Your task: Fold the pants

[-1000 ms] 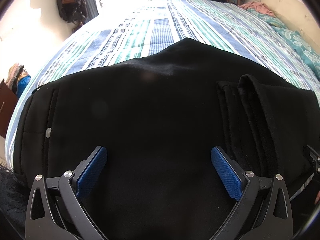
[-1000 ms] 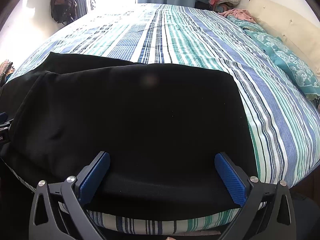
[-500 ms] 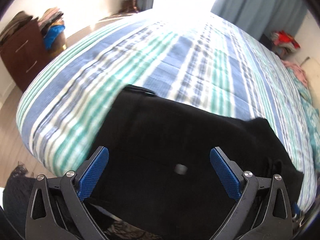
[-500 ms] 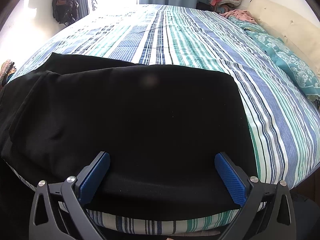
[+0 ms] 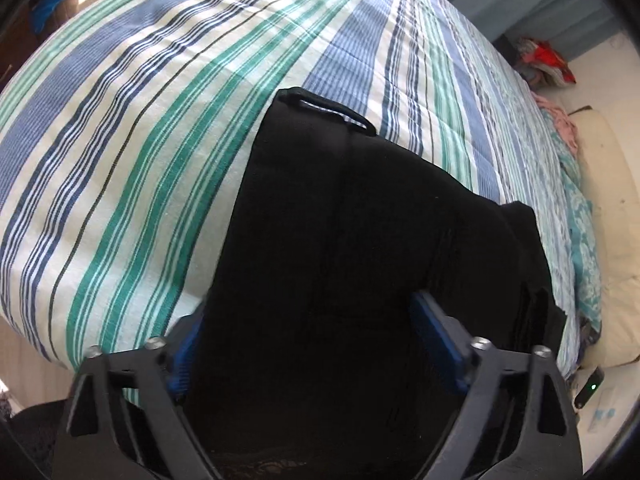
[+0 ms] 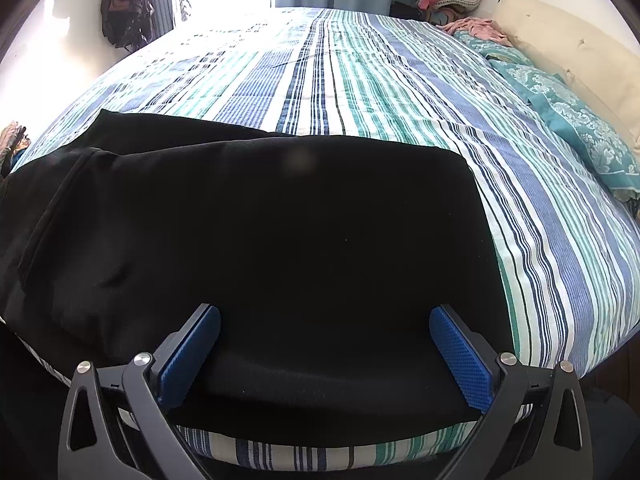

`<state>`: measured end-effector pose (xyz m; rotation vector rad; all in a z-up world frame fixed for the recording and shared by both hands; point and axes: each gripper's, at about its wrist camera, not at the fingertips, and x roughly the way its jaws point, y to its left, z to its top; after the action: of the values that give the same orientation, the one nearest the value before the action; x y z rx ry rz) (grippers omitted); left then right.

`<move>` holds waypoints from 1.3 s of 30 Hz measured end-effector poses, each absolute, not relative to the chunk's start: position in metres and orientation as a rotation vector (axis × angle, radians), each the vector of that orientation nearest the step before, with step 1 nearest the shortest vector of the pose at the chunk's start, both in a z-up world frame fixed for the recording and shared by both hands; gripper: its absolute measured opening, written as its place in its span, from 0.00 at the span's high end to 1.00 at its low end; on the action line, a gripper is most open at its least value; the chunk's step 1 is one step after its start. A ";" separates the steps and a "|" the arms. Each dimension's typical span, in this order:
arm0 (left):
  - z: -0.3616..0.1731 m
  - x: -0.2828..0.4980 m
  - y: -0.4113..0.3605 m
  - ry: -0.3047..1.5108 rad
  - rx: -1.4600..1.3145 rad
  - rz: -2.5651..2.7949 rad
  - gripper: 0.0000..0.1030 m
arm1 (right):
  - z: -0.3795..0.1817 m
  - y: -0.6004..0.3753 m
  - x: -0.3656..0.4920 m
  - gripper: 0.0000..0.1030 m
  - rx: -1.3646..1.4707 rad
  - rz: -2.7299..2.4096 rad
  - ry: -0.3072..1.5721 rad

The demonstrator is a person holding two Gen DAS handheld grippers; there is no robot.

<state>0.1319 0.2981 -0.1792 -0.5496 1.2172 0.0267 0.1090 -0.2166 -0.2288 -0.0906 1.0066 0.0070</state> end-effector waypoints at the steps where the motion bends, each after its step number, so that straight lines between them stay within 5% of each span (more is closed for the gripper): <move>1: -0.174 0.129 0.295 1.218 -0.514 0.064 0.45 | -0.227 -0.218 0.110 0.00 -0.083 0.016 1.015; 3: -0.161 0.124 0.295 1.217 -0.515 0.104 0.76 | -0.222 -0.222 0.109 0.00 -0.056 0.033 1.026; 5: -0.143 0.118 0.294 1.204 -0.556 0.123 0.81 | -0.214 -0.228 0.107 0.00 -0.005 0.044 1.006; 17: 0.001 0.133 0.127 1.082 -0.598 -0.233 0.85 | -0.153 -0.319 0.084 0.00 0.332 -0.097 0.709; 29: -0.060 0.192 -0.121 1.257 -0.392 -0.443 0.85 | -0.140 -0.385 0.052 0.00 0.490 -0.256 0.578; 35: -0.129 0.199 -0.193 1.474 -0.189 -0.527 0.62 | -0.134 -0.416 0.031 0.00 0.597 -0.307 0.460; 39: -0.088 0.188 -0.163 1.359 -0.275 -0.588 0.35 | -0.136 -0.427 0.027 0.00 0.666 -0.261 0.426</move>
<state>0.1880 -0.1627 -0.0879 -0.2753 1.3587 -0.5880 0.0267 -0.4269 -0.1364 0.6661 0.4258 -0.2606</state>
